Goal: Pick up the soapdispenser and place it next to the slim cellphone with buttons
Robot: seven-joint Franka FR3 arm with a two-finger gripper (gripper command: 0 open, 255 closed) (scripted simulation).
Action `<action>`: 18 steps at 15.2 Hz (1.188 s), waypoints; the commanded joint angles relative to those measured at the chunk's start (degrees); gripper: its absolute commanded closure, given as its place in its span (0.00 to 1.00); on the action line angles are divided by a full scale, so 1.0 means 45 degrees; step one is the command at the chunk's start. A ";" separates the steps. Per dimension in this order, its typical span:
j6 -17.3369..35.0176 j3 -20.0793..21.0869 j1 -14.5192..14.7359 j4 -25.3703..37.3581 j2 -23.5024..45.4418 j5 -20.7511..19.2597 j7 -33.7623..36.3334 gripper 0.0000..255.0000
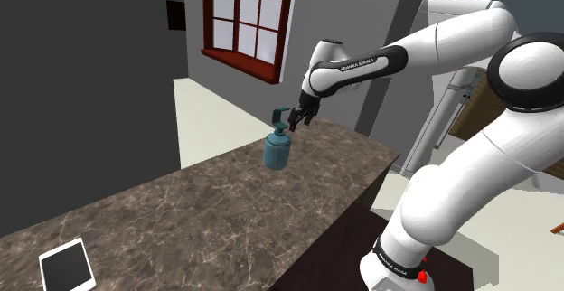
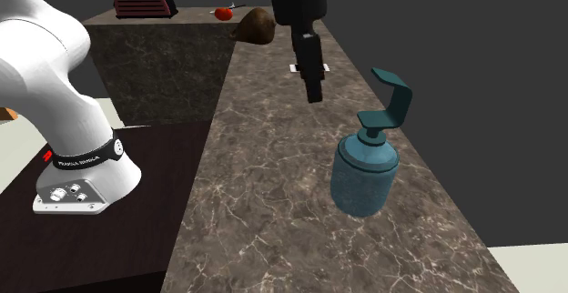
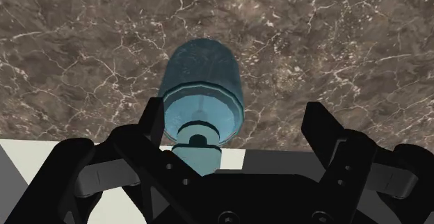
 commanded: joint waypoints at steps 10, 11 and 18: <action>0.3122 -0.1000 0.0450 0.1541 0.3339 0.2154 -0.2254 0.00; 0.3274 -0.1007 0.0463 0.1532 0.3493 0.2252 -0.2322 0.00; 0.3512 -0.1010 0.0478 0.1525 0.3741 0.2415 -0.2437 0.00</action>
